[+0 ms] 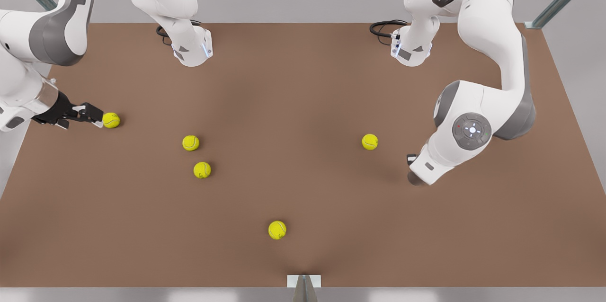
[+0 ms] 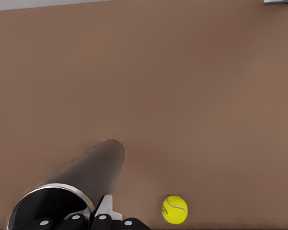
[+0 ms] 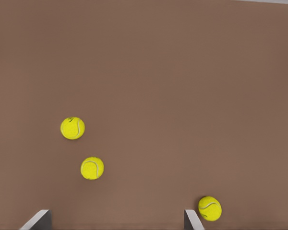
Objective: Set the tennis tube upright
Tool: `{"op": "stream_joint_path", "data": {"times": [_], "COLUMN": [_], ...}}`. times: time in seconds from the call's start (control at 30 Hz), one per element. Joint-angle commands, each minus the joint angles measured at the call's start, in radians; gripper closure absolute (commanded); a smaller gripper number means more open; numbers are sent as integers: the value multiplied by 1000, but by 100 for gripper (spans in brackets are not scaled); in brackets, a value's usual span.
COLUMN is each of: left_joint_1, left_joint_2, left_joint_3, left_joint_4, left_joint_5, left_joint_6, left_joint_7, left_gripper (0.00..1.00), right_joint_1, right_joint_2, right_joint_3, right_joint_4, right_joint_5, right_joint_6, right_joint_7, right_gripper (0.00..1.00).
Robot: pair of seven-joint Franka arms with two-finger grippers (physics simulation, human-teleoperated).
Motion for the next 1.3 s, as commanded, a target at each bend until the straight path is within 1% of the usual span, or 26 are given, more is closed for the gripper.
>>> {"op": "stream_joint_path", "data": {"times": [0.0,0.13,0.4,0.63,0.87,1.0,1.13,1.17,1.27], "left_joint_1": [0,-2,17,15,12,13,12,12,13], "left_joint_2": [-4,-3,62,119,143,161,166,166,168], "left_joint_3": [-2,-4,-1,1,2,2,2,2,4], "left_joint_4": [0,-2,-5,-3,-5,-3,0,0,1], "left_joint_5": [-21,-24,-98,-95,-89,-89,-89,-89,-89], "left_joint_6": [0,5,81,112,120,120,120,120,120], "left_joint_7": [-1,4,17,16,10,8,5,5,10], "left_gripper": [79,79,79,79,79,79,79,79,79], "right_joint_1": [1,2,2,1,5,5,18,-2,11], "right_joint_2": [0,6,9,18,35,43,32,35,37], "right_joint_3": [0,0,0,0,0,0,5,-4,3], "right_joint_4": [0,-2,-11,-11,-11,3,32,31,28], "right_joint_5": [0,0,0,0,0,15,-2,5,0], "right_joint_6": [-2,-3,-2,-2,3,70,81,107,136], "right_joint_7": [0,0,0,0,0,0,0,-5,14], "right_gripper": [0,0,0,0,0,0,0,0,0]}}
